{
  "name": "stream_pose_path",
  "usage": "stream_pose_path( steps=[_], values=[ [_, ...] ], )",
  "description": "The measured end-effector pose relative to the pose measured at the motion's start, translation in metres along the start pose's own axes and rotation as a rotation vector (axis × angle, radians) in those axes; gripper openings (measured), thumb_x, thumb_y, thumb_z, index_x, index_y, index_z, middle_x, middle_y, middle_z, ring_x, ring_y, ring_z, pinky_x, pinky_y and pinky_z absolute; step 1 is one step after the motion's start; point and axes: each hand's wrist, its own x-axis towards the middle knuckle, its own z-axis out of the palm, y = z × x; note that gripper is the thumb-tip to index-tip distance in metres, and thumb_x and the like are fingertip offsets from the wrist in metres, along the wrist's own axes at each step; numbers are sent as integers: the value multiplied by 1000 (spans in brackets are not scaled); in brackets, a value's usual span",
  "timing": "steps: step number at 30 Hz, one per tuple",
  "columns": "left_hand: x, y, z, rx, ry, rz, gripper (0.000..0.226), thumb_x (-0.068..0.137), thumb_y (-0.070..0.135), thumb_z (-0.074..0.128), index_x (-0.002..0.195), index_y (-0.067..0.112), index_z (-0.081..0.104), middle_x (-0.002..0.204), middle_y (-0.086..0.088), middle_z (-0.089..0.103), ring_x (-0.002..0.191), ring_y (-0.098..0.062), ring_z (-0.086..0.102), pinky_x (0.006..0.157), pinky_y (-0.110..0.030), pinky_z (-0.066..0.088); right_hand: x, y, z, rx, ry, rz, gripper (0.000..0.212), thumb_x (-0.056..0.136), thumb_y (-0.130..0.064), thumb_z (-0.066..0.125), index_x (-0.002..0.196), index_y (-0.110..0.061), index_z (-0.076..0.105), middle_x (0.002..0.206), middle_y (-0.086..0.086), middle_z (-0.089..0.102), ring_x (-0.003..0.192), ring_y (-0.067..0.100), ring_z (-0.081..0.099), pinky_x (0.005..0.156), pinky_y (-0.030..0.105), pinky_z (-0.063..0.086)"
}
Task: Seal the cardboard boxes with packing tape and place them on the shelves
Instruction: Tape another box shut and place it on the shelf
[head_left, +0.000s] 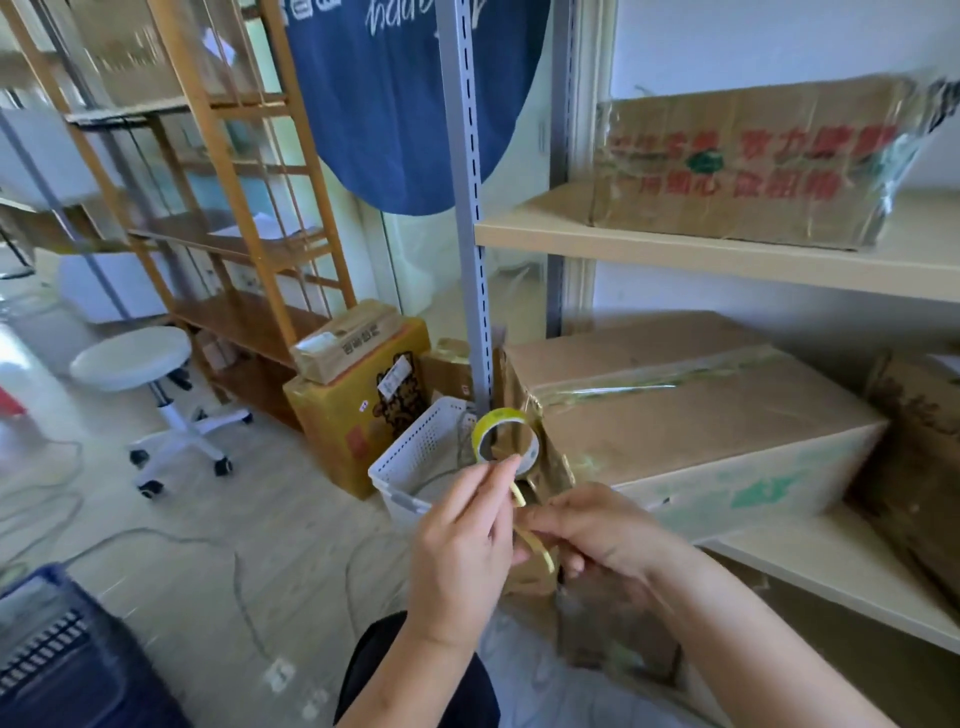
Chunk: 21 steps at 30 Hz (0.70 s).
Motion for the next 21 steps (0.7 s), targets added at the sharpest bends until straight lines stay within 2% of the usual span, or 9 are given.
stream_pose_path(
  steps=[2,5,7,10,12,15,16,19,21],
  values=[
    [14,-8,11,-11,-2,100,25,99,11,54,114,10,75,112,-1,71,98,-8,68,95,-12,48,14,-10,-6,-16,-14,-9,18,80,-30,68,69,-18,74,58,2,59,49,12,37,50,24,28],
    [42,-25,30,-44,51,125,24,99,5,56,114,11,75,116,-2,71,104,-13,69,94,-29,55,39,-24,-10,273,-12,-57,20,92,-14,53,77,-20,65,66,-2,56,59,9,45,56,22,34],
    [57,-34,41,-82,28,145,31,93,-5,59,117,9,73,117,-4,70,106,-16,68,91,-32,56,49,-32,-16,409,-28,-70,20,97,-20,49,85,-16,65,72,0,60,64,11,49,62,25,37],
    [61,-42,46,-214,-141,172,47,90,-10,50,132,7,62,127,-6,65,111,-15,66,91,-28,56,61,-36,-29,296,41,-81,24,97,-30,56,100,-10,69,76,0,66,71,14,50,67,28,38],
    [62,-54,51,-277,-192,28,53,88,-10,46,137,7,58,129,-3,62,113,-13,63,93,-24,52,64,-36,-39,233,82,-48,19,95,-28,60,101,-14,71,67,-2,62,58,9,44,55,21,33],
    [77,-82,72,-222,-258,-353,41,94,-1,50,129,18,60,116,7,58,108,-7,59,88,-20,51,67,-33,-53,111,121,-48,18,92,-30,61,100,-18,72,75,4,56,50,5,38,44,15,28],
    [84,-96,85,-242,-381,-498,35,96,6,53,126,22,59,112,9,57,106,-6,59,86,-19,50,67,-34,-57,71,129,-43,20,91,-33,60,101,-21,72,76,3,59,52,5,36,43,15,27],
    [101,-128,118,-448,-941,-850,23,97,29,57,119,30,59,107,11,64,98,-9,65,83,-26,51,65,-39,-62,12,100,-16,27,83,-48,63,101,-30,73,75,-4,63,55,7,34,47,17,26],
    [107,-142,129,-569,-1099,-938,21,94,32,63,114,26,65,99,2,72,81,-11,69,77,-31,55,66,-43,-63,-2,80,-35,29,81,-54,71,100,-33,73,76,-4,64,57,8,38,50,20,30]
  ],
)
